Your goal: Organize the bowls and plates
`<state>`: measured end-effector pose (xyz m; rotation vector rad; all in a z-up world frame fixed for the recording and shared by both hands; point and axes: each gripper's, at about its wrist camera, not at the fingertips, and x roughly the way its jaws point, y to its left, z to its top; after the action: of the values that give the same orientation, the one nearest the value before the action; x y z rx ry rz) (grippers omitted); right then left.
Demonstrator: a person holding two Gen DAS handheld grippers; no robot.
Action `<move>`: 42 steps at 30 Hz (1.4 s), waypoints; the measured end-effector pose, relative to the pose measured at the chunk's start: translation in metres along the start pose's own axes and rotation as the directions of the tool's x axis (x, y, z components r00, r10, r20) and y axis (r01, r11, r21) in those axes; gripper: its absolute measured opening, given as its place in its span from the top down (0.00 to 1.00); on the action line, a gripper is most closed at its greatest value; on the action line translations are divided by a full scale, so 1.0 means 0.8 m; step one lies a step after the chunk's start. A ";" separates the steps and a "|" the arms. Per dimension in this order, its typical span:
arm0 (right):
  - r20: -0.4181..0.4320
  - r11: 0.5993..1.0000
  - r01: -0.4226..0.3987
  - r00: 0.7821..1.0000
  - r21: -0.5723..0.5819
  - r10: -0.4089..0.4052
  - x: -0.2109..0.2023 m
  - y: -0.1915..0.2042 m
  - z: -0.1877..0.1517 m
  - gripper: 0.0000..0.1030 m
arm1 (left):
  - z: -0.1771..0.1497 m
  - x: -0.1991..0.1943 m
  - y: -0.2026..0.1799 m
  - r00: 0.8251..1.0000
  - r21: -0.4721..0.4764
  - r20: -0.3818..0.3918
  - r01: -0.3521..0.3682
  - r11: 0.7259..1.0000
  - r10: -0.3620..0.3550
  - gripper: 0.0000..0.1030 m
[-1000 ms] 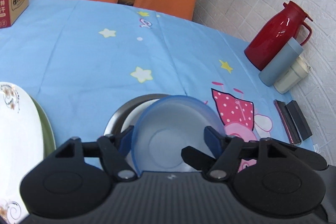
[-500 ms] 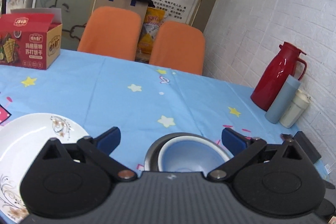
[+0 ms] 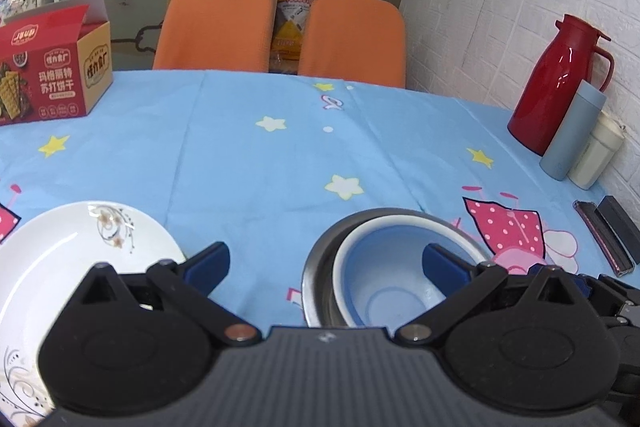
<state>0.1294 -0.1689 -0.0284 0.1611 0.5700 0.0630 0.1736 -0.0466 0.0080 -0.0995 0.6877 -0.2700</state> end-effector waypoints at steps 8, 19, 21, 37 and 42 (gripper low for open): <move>-0.043 1.000 -0.015 0.999 0.000 0.015 0.021 0.002 -0.003 0.00 | 0.002 0.017 -0.008 1.000 0.040 -0.023 -0.011 0.999 0.012 0.01; -0.074 1.000 -0.019 0.997 -0.005 0.018 0.044 0.011 -0.014 0.00 | -0.006 0.047 -0.013 0.996 0.060 -0.087 -0.008 0.998 0.014 0.01; -0.069 1.000 -0.013 0.998 -0.010 0.012 0.046 0.012 -0.015 0.00 | -0.008 0.051 -0.013 0.995 0.063 -0.097 -0.006 0.998 0.012 0.01; -0.046 0.999 0.017 0.999 -0.038 -0.019 0.044 0.025 -0.024 0.00 | -0.018 0.057 -0.021 0.997 0.163 -0.081 0.009 0.987 0.004 0.01; -0.030 1.000 0.007 1.000 -0.030 -0.008 0.040 0.021 -0.027 0.00 | -0.018 0.054 -0.020 0.997 0.161 -0.081 0.021 0.987 -0.008 0.02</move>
<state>0.1441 -0.1461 -0.0603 0.1290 0.5999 0.0665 0.1927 -0.0736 -0.0267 0.0615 0.7419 -0.3438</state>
